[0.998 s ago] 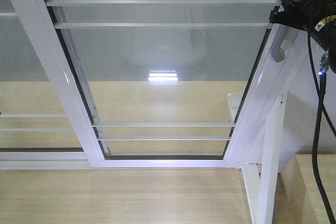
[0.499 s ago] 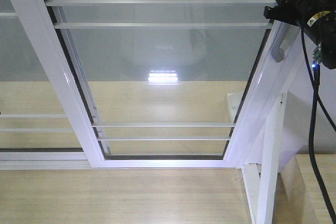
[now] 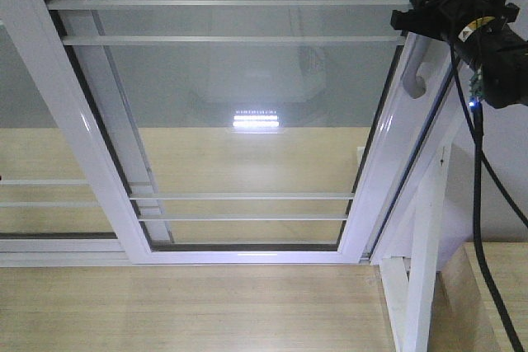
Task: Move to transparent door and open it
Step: 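Reach the right gripper to the silver door handle and close on it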
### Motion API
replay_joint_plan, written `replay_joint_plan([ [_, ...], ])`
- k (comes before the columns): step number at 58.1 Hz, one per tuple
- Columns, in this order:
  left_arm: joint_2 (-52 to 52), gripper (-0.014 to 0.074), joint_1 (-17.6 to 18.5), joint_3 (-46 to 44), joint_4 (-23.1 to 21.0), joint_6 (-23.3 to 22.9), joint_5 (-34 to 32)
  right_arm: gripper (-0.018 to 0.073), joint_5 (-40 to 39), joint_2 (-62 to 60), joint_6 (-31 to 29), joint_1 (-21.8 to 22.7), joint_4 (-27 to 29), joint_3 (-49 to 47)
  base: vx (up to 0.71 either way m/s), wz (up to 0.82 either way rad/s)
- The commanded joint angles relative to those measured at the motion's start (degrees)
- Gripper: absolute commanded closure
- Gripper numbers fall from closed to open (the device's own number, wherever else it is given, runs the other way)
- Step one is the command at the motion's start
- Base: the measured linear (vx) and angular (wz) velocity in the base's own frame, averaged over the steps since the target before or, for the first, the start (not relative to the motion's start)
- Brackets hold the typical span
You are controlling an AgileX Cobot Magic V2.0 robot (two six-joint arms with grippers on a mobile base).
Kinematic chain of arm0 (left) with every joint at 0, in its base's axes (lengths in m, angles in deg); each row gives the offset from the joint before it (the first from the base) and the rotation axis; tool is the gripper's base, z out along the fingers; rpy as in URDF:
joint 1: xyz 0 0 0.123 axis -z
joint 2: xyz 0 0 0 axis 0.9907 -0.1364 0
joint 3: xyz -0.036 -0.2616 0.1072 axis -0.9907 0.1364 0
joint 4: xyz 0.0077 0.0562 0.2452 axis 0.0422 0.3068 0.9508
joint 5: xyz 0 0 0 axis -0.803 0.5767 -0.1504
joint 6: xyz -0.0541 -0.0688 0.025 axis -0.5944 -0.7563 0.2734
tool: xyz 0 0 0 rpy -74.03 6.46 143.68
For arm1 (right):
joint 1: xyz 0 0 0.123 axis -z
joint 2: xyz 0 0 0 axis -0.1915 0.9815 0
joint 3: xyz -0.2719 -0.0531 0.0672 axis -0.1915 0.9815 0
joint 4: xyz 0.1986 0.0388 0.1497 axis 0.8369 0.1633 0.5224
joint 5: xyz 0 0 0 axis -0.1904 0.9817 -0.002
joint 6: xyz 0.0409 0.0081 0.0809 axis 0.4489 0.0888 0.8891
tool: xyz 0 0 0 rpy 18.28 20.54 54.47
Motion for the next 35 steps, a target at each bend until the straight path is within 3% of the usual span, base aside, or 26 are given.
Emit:
replay_joint_plan([
  [1, 0.03, 0.0183, 0.11, -1.54, -0.51, -0.51, -4.98, 0.0239, -4.70, -2.87, -0.10, -2.19, -3.10, -1.82, 0.00, 0.00],
  [35, 0.03, 0.0183, 0.11, -1.54, -0.50, -0.51, -5.12, 0.0239, -4.77, -2.87, -0.15, -10.97, -3.09, -1.82, 0.00, 0.00],
])
